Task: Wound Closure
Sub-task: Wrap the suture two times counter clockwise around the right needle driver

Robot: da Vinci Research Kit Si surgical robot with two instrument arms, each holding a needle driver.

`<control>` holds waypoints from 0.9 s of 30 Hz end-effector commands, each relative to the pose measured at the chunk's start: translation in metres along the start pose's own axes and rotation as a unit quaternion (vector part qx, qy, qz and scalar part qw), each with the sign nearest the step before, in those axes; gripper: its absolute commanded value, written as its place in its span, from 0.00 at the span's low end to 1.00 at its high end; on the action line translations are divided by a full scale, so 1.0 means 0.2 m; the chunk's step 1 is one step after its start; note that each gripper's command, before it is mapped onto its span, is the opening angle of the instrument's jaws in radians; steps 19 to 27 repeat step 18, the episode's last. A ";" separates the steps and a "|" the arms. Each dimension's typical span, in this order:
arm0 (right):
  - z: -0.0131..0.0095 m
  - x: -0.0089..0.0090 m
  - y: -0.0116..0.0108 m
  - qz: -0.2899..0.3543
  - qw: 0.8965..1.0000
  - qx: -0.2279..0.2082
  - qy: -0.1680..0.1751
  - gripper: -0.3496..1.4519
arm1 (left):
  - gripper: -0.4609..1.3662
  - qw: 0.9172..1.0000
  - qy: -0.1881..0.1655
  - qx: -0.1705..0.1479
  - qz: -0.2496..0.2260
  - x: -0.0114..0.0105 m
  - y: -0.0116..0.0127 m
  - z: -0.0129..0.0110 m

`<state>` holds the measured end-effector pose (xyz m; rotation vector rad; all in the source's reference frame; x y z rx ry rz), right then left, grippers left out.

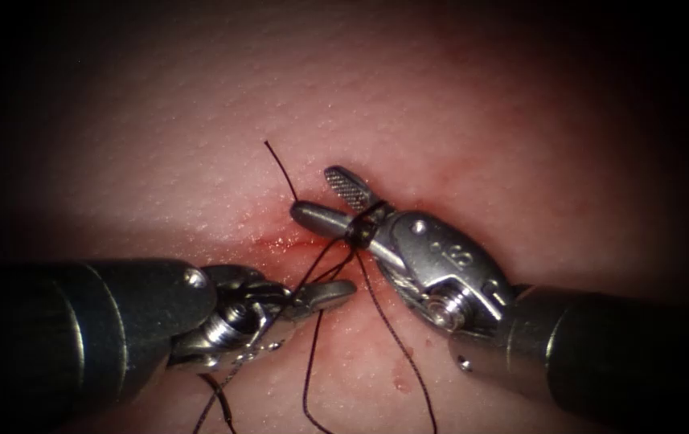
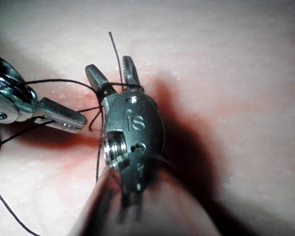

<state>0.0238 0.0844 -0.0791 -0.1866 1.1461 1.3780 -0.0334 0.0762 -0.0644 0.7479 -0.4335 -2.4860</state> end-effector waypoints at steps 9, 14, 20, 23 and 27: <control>-0.001 0.000 0.000 -0.001 1.000 0.003 -0.003 0.58 | 0.06 1.000 0.001 0.000 0.002 0.000 0.001 -0.001; -0.001 0.000 -0.001 -0.001 1.000 0.003 -0.003 0.54 | 0.06 1.000 0.001 0.000 0.005 0.000 0.001 -0.001; -0.002 0.000 -0.003 -0.001 1.000 0.002 -0.005 0.52 | 0.06 1.000 0.001 0.000 0.004 0.000 0.001 -0.001; -0.002 0.000 -0.003 -0.001 1.000 0.002 -0.005 0.52 | 0.06 1.000 0.001 0.000 0.004 0.000 0.001 -0.001; -0.002 0.000 -0.003 -0.001 1.000 0.002 -0.005 0.52 | 0.06 1.000 0.001 0.000 0.004 0.000 0.001 -0.001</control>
